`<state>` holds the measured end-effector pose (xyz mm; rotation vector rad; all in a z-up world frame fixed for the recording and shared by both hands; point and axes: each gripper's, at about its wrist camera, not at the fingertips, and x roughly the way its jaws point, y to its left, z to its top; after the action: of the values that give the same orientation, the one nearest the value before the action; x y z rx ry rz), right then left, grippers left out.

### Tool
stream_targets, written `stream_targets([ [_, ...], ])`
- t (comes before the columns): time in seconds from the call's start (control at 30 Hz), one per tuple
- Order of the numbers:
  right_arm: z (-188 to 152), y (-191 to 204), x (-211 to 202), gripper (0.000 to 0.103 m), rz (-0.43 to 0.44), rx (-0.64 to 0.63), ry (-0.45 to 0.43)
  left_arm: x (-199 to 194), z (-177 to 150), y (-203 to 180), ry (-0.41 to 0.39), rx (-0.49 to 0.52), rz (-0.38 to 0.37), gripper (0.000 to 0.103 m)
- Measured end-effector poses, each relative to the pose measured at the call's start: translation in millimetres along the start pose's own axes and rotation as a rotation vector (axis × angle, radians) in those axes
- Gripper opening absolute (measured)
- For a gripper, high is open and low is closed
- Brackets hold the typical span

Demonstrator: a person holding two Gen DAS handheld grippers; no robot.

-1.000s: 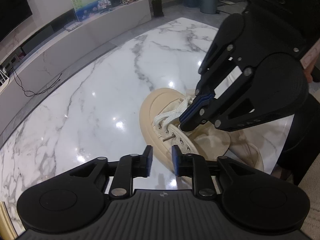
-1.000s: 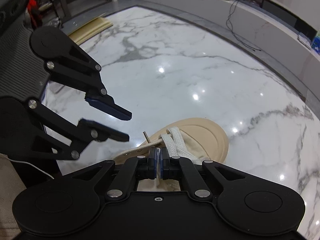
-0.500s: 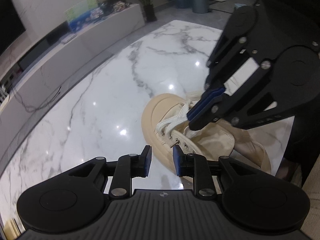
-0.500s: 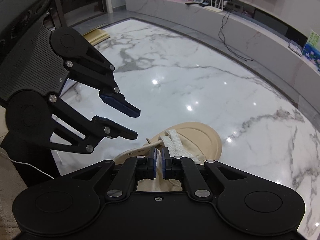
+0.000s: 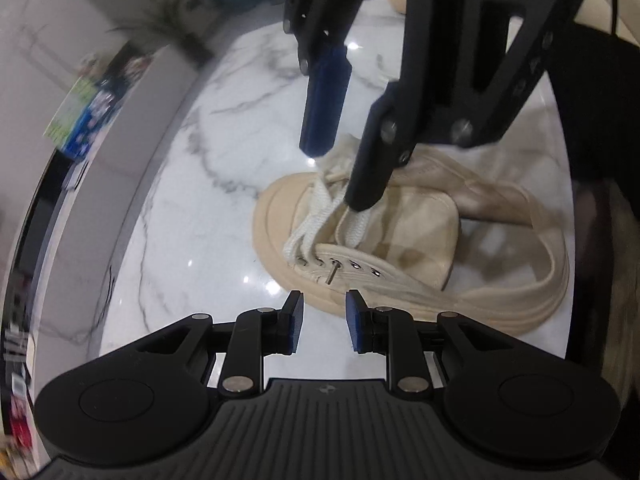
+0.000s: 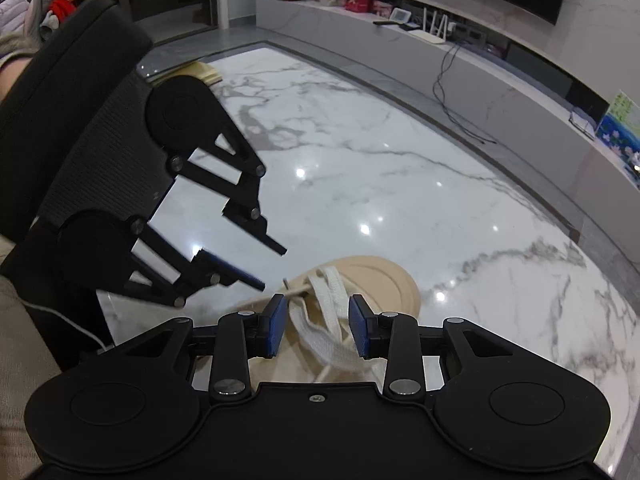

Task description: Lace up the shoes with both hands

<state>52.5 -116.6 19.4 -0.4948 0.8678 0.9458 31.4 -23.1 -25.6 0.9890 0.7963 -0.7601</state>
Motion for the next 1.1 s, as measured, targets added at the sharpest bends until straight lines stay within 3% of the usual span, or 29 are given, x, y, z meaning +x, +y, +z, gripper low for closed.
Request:
stream_targets([
  [0.2, -16.6, 0.4, -4.1, 0.033, -0.021, 0.026, 0.067, 8.0, 2.5, 1.7, -0.013, 0.055, 0.0, 0.022],
  [0.33, -27.5, -0.3, -6.4, 0.033, 0.016, 0.099, 0.065, 13.6, 6.4, 1.8, -0.011, 0.107, -0.014, 0.021],
  [0.47, -33.3, -0.2, -5.2, 0.033, 0.029, 0.15, 0.055, 19.8, 8.9, 1.6, -0.004, 0.156, -0.024, 0.011],
  [0.63, -38.1, 2.3, -8.8, 0.033, 0.049, 0.195, 0.041, 24.6, 14.2, 2.1, -0.004, 0.214, -0.048, 0.008],
  [0.8, -40.7, 0.0, -10.5, 0.033, 0.042, 0.218, 0.041, 24.8, 15.6, 3.5, 0.002, 0.173, -0.063, 0.003],
  [1.1, -44.0, -0.8, -9.4, 0.033, 0.034, 0.24, 0.037, 13.7, 7.9, -2.7, 0.016, 0.091, 0.005, 0.002],
])
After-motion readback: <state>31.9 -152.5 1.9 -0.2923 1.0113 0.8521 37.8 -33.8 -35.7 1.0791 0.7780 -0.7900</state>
